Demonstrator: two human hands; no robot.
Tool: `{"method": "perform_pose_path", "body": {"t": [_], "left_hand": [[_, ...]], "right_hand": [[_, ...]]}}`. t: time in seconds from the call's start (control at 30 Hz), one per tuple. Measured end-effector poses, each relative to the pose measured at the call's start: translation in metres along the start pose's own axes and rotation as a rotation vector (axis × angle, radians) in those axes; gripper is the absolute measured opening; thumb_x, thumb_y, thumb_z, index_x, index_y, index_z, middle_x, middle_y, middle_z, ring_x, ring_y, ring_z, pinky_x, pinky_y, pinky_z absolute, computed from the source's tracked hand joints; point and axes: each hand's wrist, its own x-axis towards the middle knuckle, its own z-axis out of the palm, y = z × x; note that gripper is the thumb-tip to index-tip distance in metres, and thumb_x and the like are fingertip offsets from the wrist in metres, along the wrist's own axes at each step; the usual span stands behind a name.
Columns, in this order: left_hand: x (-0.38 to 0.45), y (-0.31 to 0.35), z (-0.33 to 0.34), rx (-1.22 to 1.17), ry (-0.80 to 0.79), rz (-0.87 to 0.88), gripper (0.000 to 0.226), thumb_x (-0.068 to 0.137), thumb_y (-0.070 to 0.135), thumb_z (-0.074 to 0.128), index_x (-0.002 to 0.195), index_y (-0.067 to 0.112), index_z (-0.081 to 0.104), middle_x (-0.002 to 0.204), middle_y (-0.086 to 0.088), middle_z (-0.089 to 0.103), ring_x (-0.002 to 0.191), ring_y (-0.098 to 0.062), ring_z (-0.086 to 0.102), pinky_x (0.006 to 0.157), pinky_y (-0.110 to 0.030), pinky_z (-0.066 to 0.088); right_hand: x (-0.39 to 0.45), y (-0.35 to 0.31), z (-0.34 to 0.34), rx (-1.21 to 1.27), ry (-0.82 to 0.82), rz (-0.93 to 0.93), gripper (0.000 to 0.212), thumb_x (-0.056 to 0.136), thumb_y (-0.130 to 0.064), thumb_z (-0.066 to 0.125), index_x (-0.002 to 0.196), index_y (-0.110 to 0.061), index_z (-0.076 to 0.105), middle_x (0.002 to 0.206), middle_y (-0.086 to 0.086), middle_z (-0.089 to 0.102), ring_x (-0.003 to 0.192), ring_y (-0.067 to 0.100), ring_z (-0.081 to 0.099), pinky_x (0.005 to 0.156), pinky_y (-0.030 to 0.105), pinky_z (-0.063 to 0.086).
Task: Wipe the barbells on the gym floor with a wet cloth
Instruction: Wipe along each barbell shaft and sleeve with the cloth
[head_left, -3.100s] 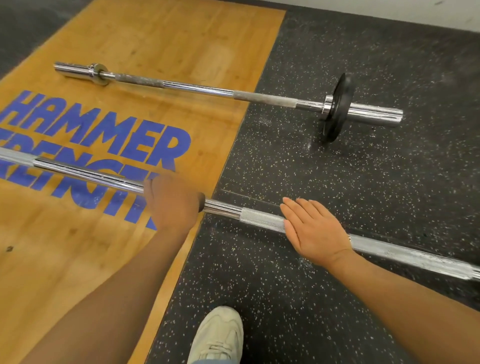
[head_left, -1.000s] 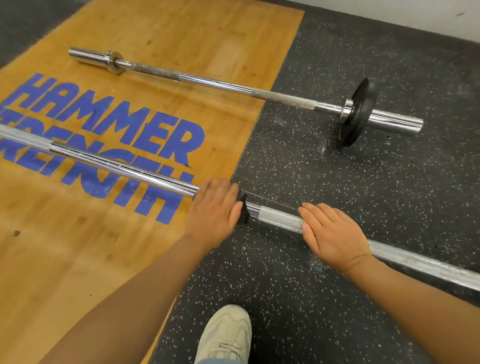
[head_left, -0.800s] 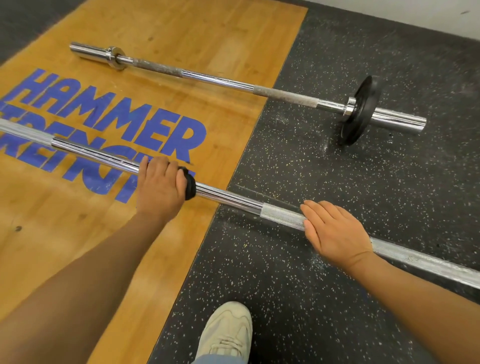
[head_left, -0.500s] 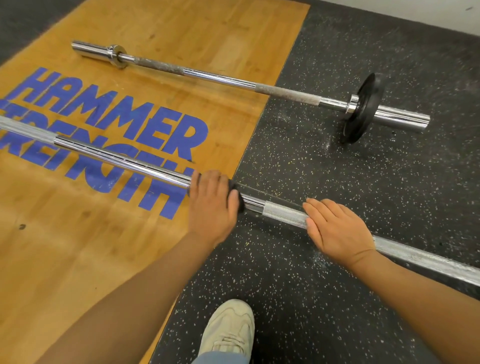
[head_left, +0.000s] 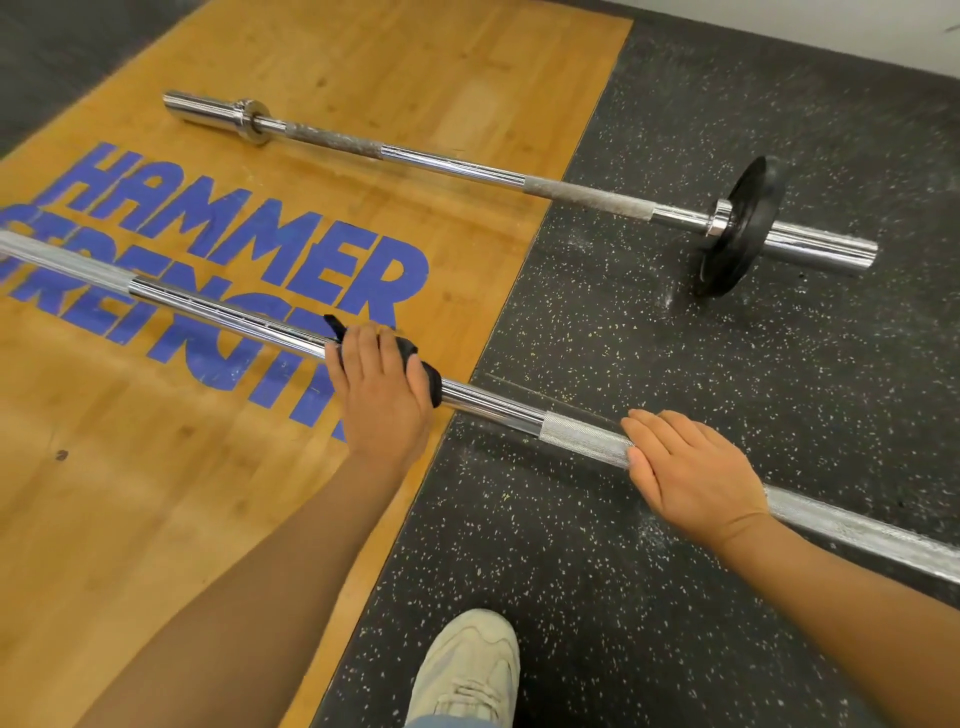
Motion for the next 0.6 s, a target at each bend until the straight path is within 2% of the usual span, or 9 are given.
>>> {"method": "perform_pose_path", "body": {"t": [0.13,0.3,0.37,0.47,0.6], "left_hand": [[-0.034,0.042,0.002,-0.052,-0.070,0.258,0.055,0.102,0.037,0.025,0.133,0.000,0.052,0.134,-0.017,0.052,0.132,-0.035,0.042,0.119,-0.049,0.011],[-0.039,0.048,0.003,-0.024,-0.081,0.337,0.063,0.106,0.043,0.016,0.141,0.002,0.048,0.138,-0.014,0.054,0.132,-0.032,0.046,0.119,-0.048,0.018],[-0.035,0.035,0.003,-0.032,-0.060,0.280,0.060,0.105,0.042,0.022,0.142,0.002,0.045,0.141,-0.016,0.051,0.134,-0.033,0.042,0.119,-0.047,0.017],[-0.019,0.004,0.004,-0.027,0.001,0.103,0.058,0.101,0.039,0.029,0.142,0.000,0.044,0.144,-0.021,0.046,0.136,-0.037,0.038,0.118,-0.048,0.014],[-0.003,-0.018,0.000,-0.025,0.016,-0.050,0.063,0.101,0.040,0.023,0.147,-0.002,0.038,0.150,-0.022,0.039,0.143,-0.038,0.029,0.120,-0.050,0.011]], "right_hand": [[0.000,0.000,0.001,0.003,-0.009,0.006,0.065,0.109,-0.035,0.016,0.109,-0.002,0.071,0.108,0.013,0.072,0.087,0.033,0.068,0.071,0.042,0.060],[0.000,-0.001,-0.001,-0.009,0.005,0.009,0.063,0.109,-0.035,0.017,0.106,-0.003,0.072,0.105,0.012,0.072,0.085,0.032,0.069,0.069,0.040,0.059],[0.000,-0.001,-0.002,-0.007,0.008,0.011,0.063,0.108,-0.034,0.018,0.105,-0.003,0.072,0.104,0.011,0.072,0.084,0.032,0.068,0.068,0.040,0.059],[0.000,-0.001,-0.002,-0.005,0.007,0.013,0.063,0.108,-0.035,0.017,0.105,-0.003,0.072,0.105,0.011,0.072,0.083,0.032,0.068,0.068,0.040,0.058],[0.000,0.000,0.001,-0.003,0.017,0.004,0.063,0.109,-0.035,0.017,0.106,-0.003,0.072,0.106,0.011,0.072,0.084,0.032,0.067,0.069,0.040,0.058]]}}
